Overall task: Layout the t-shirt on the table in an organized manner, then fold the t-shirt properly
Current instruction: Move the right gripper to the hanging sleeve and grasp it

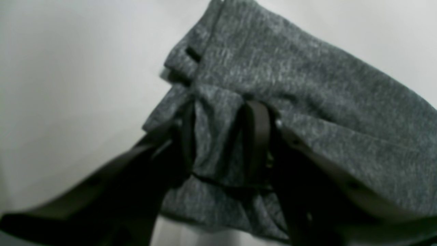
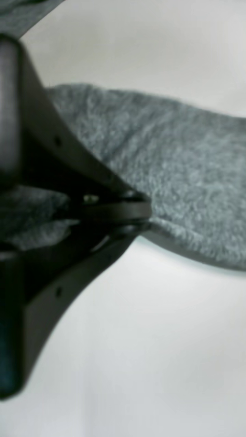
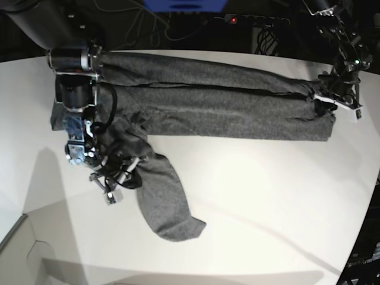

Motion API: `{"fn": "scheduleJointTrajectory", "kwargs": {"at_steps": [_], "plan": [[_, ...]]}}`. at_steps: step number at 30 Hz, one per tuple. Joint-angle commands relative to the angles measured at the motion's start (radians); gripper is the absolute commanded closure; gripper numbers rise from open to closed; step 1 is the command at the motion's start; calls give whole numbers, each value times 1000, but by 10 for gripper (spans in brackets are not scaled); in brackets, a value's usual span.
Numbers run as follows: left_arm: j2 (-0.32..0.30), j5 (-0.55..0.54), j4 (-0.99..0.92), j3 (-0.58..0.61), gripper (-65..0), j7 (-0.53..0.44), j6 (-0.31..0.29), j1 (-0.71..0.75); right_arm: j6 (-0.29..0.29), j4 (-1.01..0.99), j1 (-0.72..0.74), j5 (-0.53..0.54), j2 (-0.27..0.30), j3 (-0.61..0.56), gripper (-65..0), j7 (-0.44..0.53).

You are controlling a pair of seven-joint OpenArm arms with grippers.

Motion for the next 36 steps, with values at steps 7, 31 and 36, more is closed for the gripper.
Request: {"fn": "scheduleJointTrajectory", "kwargs": {"at_steps": [7, 31, 36], "plan": [[-8, 5, 14, 2, -225, 15, 2, -2, 7, 541, -177, 23, -72, -2, 0, -184], [-8, 4, 22, 2, -225, 17, 2, -16, 1, 1015, -619, 22, -264, -424, 0, -322], [-9, 4, 23, 2, -225, 17, 0, -16, 1, 1015, -654, 22, -264, -463, 0, -322]]}}
